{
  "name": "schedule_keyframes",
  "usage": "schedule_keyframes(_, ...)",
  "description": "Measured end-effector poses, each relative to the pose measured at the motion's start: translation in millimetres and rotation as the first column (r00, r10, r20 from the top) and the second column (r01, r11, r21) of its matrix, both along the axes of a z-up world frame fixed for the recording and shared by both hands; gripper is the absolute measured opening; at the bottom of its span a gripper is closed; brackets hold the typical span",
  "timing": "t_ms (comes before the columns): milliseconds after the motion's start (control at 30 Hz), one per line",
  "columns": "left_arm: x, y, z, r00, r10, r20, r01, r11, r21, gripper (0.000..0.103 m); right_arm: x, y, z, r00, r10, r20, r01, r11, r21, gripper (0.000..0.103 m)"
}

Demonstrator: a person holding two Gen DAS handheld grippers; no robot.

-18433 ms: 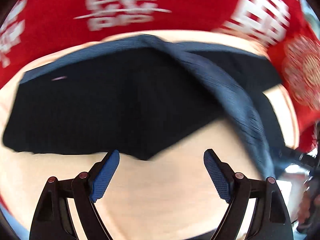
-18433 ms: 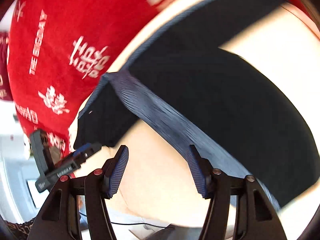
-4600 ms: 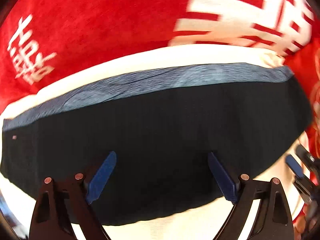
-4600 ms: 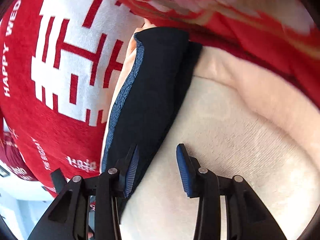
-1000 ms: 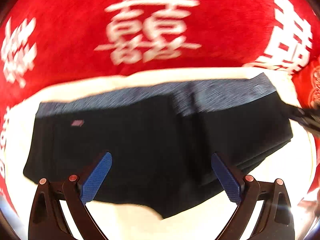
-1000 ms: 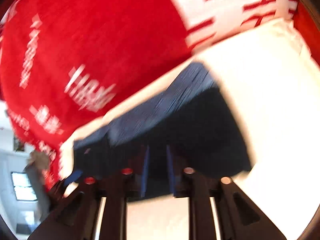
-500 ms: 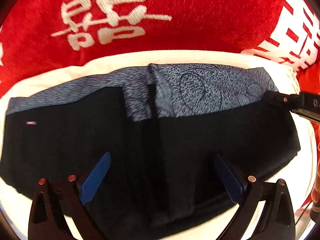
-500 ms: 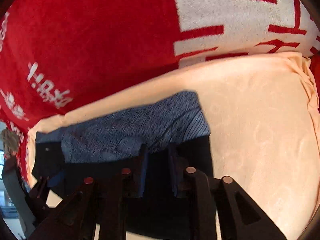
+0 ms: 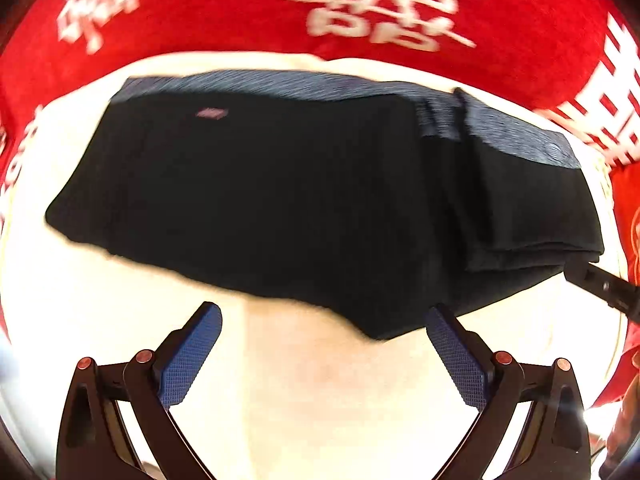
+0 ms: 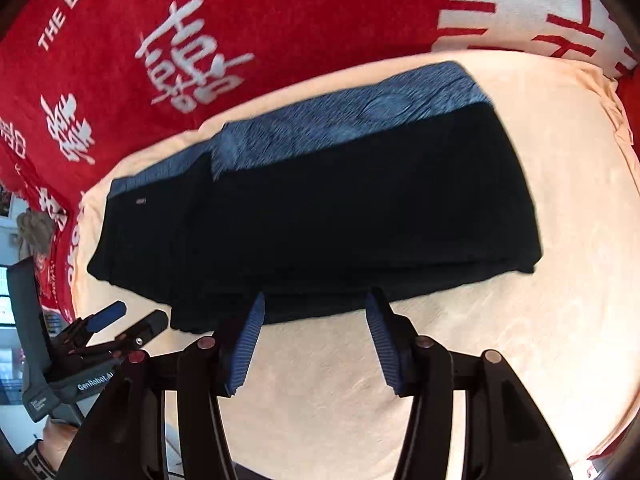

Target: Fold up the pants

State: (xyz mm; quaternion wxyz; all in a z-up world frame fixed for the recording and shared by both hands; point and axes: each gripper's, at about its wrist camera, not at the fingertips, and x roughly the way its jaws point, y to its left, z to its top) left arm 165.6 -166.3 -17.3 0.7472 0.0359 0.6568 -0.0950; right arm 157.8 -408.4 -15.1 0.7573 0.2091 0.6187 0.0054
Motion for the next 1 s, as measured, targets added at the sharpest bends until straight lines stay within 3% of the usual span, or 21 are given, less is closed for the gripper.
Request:
schedule_keyframes(400, -16, 72, -4, 0.983, 0.184, -0.031, -0.185, 0.982, -0.030, 0.103, 49, 72, 9, 0.986, 0.167, 0.008, -0.165, 0.979, -0.123, 0.065)
schedule_keyframes(600, -19, 108, -4, 0.962, 0.271, -0.032, -0.272, 0.962, -0.033, 0.103, 71, 95, -9, 0.979, 0.204, -0.024, -0.205, 0.967, -0.153, 0.069)
schedule_keyframes(700, -21, 126, -4, 0.949, 0.314, -0.036, -0.315, 0.948, -0.037, 0.103, 65, 101, -32, 0.975, 0.197, -0.099, -0.209, 0.969, -0.129, 0.071)
schedule_keyframes(800, -20, 137, -7, 0.939, 0.343, -0.039, -0.345, 0.938, -0.044, 0.103, 55, 110, -32, 0.969, 0.228, -0.100, -0.241, 0.959, -0.149, 0.078)
schedule_keyframes(1000, -14, 157, -10, 0.919, 0.393, -0.044, -0.395, 0.915, -0.082, 0.103, 39, 118, -41, 0.961, 0.242, -0.134, -0.260, 0.955, -0.141, 0.079)
